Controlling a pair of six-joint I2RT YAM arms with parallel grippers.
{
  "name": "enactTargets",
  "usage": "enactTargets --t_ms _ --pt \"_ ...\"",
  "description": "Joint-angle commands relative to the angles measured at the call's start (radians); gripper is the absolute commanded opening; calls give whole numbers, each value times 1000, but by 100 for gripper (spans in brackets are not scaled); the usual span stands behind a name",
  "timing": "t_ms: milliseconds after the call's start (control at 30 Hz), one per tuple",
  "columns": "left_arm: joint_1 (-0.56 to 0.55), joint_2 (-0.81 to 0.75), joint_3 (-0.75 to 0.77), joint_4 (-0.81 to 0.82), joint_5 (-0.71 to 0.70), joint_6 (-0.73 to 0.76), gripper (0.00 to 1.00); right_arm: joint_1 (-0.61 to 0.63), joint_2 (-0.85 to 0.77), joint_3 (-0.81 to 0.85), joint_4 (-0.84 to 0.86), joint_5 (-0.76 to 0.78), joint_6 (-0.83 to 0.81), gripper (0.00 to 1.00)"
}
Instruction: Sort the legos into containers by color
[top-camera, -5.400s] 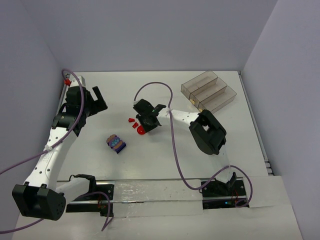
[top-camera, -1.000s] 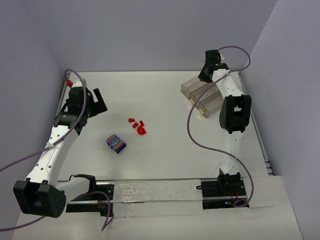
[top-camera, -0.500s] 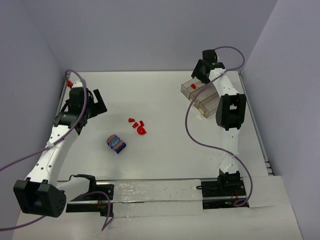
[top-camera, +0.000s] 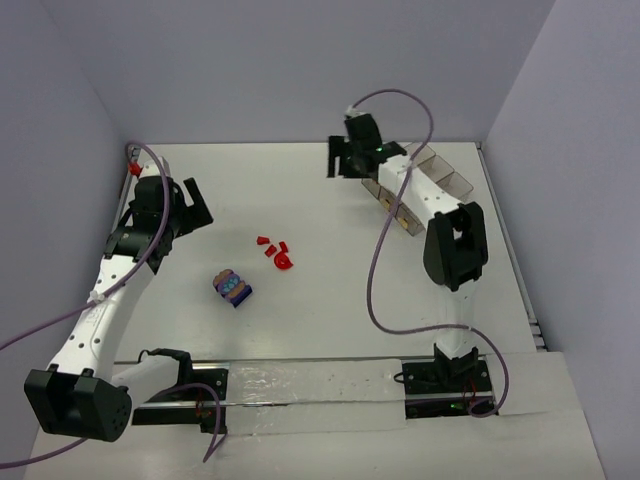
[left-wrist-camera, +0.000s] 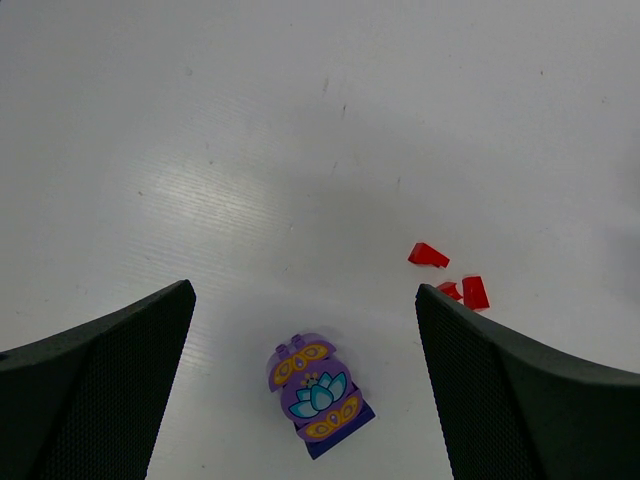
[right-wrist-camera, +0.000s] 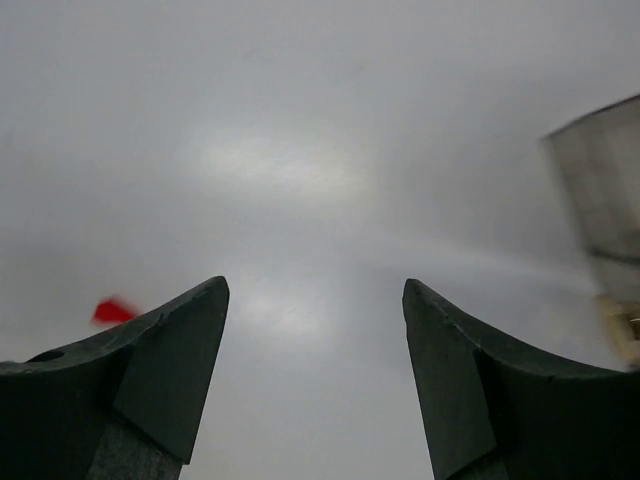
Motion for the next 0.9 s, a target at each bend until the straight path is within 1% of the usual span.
enactTargets --t_ms 0,33,200,300,367,533,867 --pt "-3 -22 4 15 25 -9 99 186 -112 -165 127 -89 -87 79" --pt "-3 -26 4 15 22 -6 99 229 -106 -179 123 -69 -85 79" --pt "-3 -38 -3 12 9 3 99 357 -91 -232 96 -54 -44 79" --pt "-3 -45 -17 16 17 -3 99 412 -78 -281 110 -26 -23 89" --pt "-3 -49 -22 19 25 -4 99 420 -65 -289 111 -10 -16 92" --pt "-3 -51 -21 16 27 -1 99 426 -26 -280 94 3 -42 94" --pt "-3 -62 -24 13 24 -6 99 443 60 -237 76 -25 -88 92"
